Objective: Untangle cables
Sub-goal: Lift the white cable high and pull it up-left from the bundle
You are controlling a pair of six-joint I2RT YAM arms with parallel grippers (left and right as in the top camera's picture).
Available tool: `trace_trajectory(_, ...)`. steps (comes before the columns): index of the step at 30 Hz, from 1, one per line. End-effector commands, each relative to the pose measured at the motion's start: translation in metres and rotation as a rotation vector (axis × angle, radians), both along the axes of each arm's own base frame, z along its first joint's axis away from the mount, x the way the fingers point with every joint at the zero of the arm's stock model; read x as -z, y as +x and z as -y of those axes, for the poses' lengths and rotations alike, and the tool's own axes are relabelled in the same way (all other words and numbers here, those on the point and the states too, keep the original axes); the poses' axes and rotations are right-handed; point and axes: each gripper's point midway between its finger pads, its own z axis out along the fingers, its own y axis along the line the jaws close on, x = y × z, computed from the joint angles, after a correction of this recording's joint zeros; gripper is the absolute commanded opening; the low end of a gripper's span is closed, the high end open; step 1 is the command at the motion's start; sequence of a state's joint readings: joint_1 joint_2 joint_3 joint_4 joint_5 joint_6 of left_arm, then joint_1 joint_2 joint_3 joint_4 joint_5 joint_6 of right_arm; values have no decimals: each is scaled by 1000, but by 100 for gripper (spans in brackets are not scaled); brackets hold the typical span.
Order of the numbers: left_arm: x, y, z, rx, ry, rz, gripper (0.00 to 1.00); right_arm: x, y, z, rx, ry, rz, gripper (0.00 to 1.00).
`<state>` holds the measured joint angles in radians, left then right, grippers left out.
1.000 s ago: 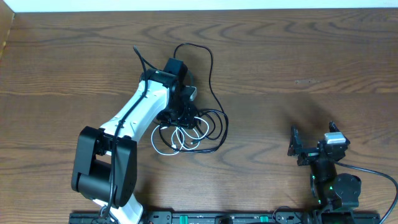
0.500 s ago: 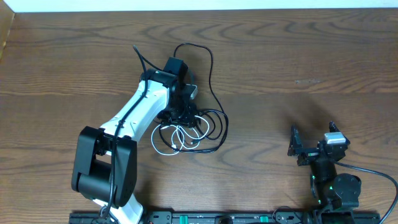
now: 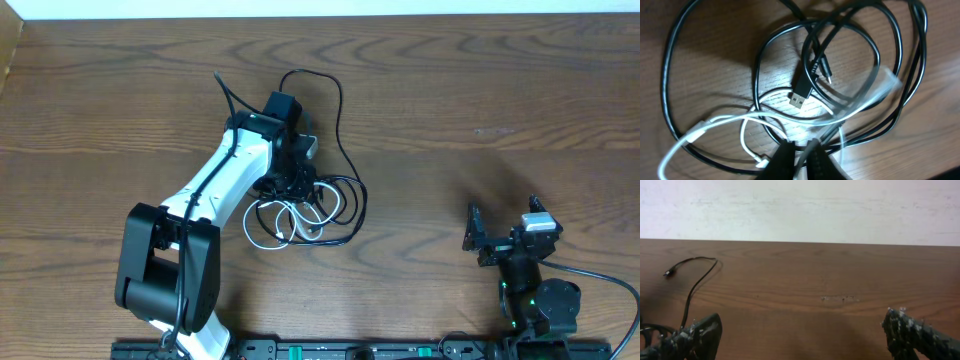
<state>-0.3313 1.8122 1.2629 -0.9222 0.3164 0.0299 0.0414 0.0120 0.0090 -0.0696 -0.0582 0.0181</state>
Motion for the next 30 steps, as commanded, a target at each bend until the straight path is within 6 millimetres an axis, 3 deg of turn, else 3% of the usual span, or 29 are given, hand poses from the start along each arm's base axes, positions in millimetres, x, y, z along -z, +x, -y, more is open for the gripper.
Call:
trace_trajectory(1,2,-3,1,-29,-5,-26,8,1,0,-1,-1,10,-1,99)
trace_trajectory(5,-17,-1,6,-42,-33,-24,7,1,0,-1,-1,10,-1,99)
trace_trajectory(8,-48,2,21,-36,-131,7,8,1,0,-1,-1,10,-1,99)
trace_trajectory(13,-126,5,53,6,-382,135,7,1,0,-1,-1,10,0,99)
trace_trajectory(15,-166,4,62,-13,-482,215,7,1,0,-1,-1,10,-1,99)
trace_trajectory(24,-296,-5,59,-160,-730,540,8,1,0,-1,-1,10,0,99)
trace_trajectory(30,-385,-32,50,-151,-916,790,8,1,0,-1,-1,10,0,99)
